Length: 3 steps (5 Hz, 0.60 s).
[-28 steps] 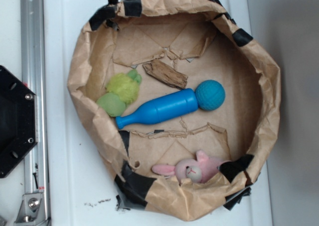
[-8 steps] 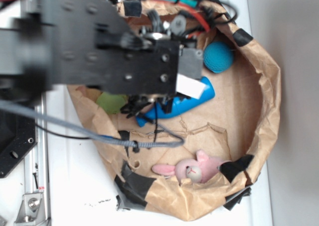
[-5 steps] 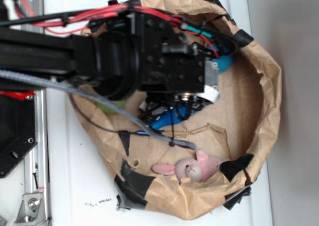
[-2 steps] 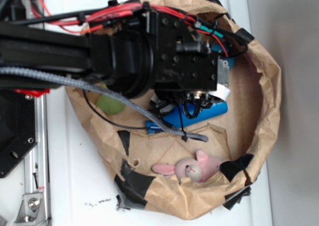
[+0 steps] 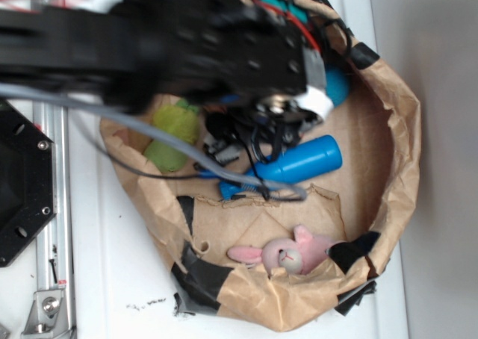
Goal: Grab the wood chip.
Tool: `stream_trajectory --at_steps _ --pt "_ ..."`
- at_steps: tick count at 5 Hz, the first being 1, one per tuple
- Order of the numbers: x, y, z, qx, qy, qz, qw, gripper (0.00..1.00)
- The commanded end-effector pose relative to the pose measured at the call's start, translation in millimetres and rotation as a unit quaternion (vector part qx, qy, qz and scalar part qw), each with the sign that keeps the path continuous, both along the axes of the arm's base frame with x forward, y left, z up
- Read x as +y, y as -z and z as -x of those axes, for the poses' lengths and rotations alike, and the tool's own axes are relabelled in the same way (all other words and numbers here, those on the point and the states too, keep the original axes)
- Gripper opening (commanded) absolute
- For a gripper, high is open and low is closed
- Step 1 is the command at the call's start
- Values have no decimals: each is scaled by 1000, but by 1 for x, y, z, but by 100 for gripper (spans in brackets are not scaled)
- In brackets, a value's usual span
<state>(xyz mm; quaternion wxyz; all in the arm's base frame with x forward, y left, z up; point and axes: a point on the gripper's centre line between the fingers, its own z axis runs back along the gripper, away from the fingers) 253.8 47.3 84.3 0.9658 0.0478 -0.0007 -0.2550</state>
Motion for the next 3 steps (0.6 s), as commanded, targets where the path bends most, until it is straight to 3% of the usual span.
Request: stream_trajectory --at_steps 1,2,3 --pt "-26 -69 -13 -59 -113 -38 991 0" --pt "-21 -69 -24 -68 -164 -40 983 0" --pt "-14 -60 -25 -54 -167 -39 984 0"
